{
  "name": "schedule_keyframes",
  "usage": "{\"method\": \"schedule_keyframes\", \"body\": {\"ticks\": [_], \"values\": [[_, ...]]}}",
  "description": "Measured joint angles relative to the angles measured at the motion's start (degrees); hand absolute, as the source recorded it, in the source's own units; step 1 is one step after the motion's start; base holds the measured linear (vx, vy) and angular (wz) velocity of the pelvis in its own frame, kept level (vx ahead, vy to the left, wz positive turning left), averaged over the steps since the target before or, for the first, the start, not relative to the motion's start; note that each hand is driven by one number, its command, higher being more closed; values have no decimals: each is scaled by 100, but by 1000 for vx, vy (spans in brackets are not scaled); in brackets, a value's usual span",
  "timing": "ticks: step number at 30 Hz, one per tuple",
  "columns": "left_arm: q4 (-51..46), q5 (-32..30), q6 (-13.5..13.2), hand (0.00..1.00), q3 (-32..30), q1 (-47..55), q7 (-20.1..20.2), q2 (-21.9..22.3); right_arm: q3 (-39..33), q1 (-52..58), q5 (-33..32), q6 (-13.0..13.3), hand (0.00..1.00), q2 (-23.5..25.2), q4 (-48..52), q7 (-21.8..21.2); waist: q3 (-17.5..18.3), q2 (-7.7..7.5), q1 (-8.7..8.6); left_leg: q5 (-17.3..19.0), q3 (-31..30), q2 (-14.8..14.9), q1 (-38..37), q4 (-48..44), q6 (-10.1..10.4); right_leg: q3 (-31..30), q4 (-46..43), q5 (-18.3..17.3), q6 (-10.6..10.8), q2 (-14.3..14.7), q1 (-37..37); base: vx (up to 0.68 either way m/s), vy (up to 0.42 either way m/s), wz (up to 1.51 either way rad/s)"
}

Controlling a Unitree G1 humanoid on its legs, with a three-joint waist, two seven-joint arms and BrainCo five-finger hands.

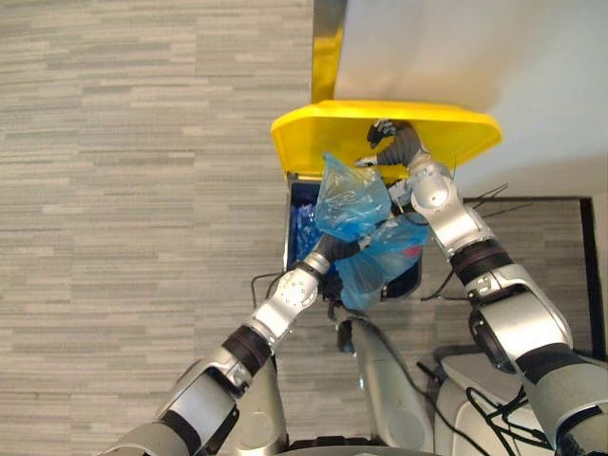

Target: Gather rubbish on tea table into small bin, then transfer packed bag to large trash can.

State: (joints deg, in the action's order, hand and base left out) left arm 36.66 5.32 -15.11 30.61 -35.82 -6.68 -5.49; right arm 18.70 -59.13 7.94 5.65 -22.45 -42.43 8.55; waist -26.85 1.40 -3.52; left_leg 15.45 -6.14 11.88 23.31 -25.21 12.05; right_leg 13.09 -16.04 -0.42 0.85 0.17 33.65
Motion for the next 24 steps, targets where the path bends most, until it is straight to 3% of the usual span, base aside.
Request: {"method": "schedule_keyframes", "body": {"ticks": [2, 6, 7, 13, 18, 24], "values": [[606, -229, 91, 100, -160, -365, -111, 26, 13, -110, -8, 0, 0, -27, 1, 5, -24, -30, -33, 31, 43, -16, 248, -172, -53, -67, 0, 70, 64, -2, 218, -59, 52, -16], [1577, -763, 292, 100, -444, -974, -230, 52, 61, -174, -71, 3, 0, -26, 418, 29, -160, -174, -71, 77, 190, -18, 647, -418, -112, -221, -148, 148, -23, -11, 660, -14, 23, -21], [1719, -847, 386, 0, -617, -1051, -279, 110, 123, -173, -132, 5, 0, -10, 810, 60, -249, -234, -148, 157, 210, 15, 862, -604, -115, -220, -295, 139, -13, -14, 879, 13, 4, -16], [1683, -1288, 576, 0, -935, -1079, -378, 387, 188, -111, -335, 14, 0, 178, 1478, 139, -267, -267, -197, 385, 452, 125, 1219, -1043, -181, -326, -567, 75, -55, -8, 1234, 11, 28, -16], [1557, -1737, 621, 0, -1042, -1048, -371, 552, 191, 115, -328, 56, 0, 534, 2134, 143, -262, -271, -179, 440, 563, 156, 1191, -1053, -207, -363, -614, 42, -58, -66, 1232, 3, 25, 2], [1537, -2016, 717, 0, -1110, -981, -382, 728, 203, 715, -272, 77, 0, 584, 2450, 136, -231, -299, -185, 409, 828, 205, 853, -862, -214, -395, -629, -32, -29, -154, 1003, 37, 38, 2]]}}
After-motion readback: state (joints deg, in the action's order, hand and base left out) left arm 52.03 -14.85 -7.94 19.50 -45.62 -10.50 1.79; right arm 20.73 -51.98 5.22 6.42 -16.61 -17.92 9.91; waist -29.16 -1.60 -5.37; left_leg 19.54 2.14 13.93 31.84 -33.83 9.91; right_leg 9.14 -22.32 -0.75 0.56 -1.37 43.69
